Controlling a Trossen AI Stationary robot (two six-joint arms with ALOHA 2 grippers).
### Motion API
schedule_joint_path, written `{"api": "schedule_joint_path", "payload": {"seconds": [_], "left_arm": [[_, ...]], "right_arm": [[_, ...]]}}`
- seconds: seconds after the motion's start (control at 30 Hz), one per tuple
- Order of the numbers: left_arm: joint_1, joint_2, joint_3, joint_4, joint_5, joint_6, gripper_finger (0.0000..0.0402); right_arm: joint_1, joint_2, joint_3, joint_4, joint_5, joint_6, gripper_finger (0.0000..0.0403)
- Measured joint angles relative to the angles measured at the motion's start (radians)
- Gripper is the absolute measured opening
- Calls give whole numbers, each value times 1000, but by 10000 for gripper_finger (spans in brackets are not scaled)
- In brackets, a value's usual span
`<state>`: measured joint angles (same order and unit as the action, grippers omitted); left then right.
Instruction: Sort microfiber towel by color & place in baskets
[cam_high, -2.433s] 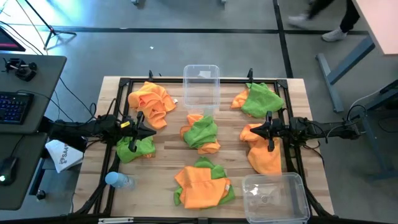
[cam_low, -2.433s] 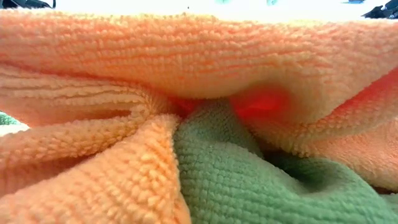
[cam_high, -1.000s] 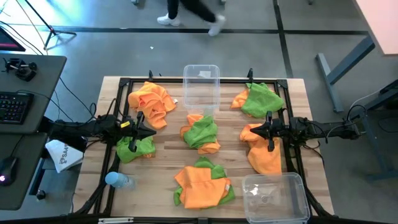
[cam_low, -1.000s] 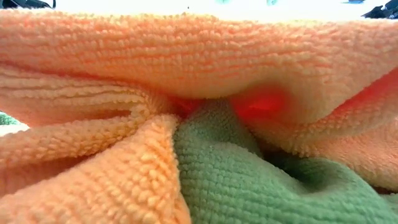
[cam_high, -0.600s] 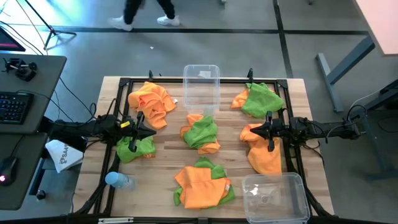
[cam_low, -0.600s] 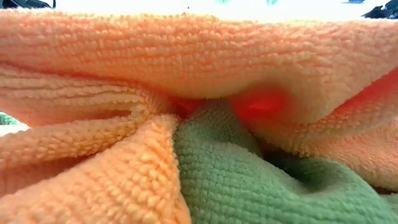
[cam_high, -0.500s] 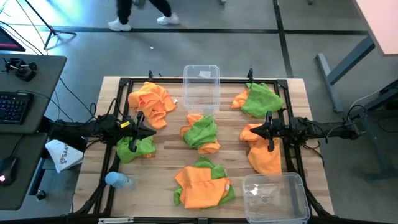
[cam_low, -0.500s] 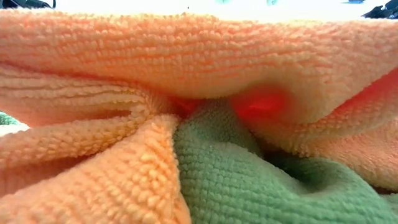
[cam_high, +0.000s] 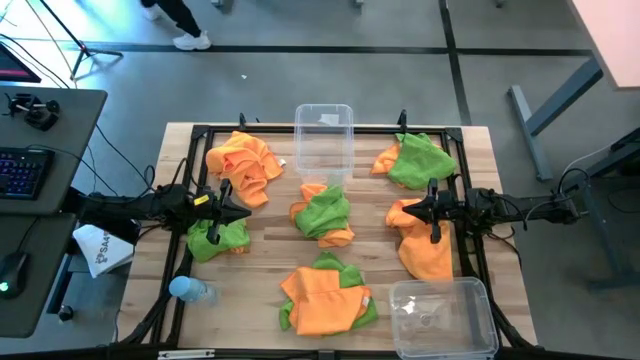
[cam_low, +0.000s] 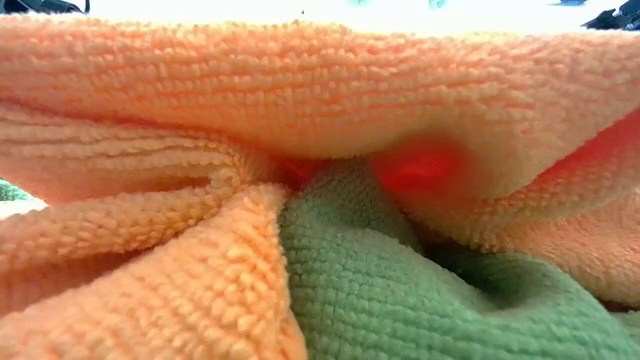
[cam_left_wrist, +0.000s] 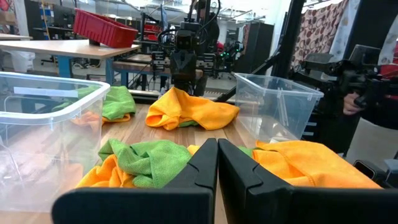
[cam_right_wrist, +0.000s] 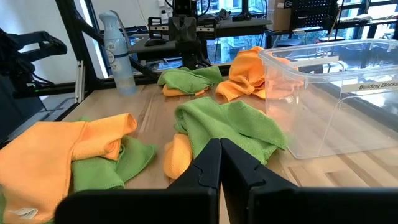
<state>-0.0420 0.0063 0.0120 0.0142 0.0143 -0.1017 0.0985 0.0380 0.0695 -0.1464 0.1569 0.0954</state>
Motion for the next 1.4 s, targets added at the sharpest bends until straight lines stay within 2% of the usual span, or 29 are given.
{"api": "schedule_joint_path", "payload": {"seconds": [0.13, 0.3, 0.5, 0.7, 0.93, 1.2, 1.3, 1.4], "left_arm": [[0, 0, 0, 0, 0, 0, 0], [0, 0, 0, 0, 0, 0, 0], [0, 0, 0, 0, 0, 0, 0], [0, 0, 0, 0, 0, 0, 0], [0, 0, 0, 0, 0, 0, 0], [0, 0, 0, 0, 0, 0, 0], [0, 0, 0, 0, 0, 0, 0], [0, 0, 0, 0, 0, 0, 0]], "right_arm": [[0, 0, 0, 4, 80, -9, 0], [0, 16, 5, 4, 105, 5, 0], [0, 148, 124, 10, 106, 34, 0], [0, 428, 318, -59, 132, 1, 0], [0, 829, 643, -216, 131, 35, 0], [0, 1240, 995, -373, 128, -48, 0], [-2, 1369, 1102, -421, 113, -97, 6], [-16, 1478, 1174, -440, 55, -135, 23]]}}
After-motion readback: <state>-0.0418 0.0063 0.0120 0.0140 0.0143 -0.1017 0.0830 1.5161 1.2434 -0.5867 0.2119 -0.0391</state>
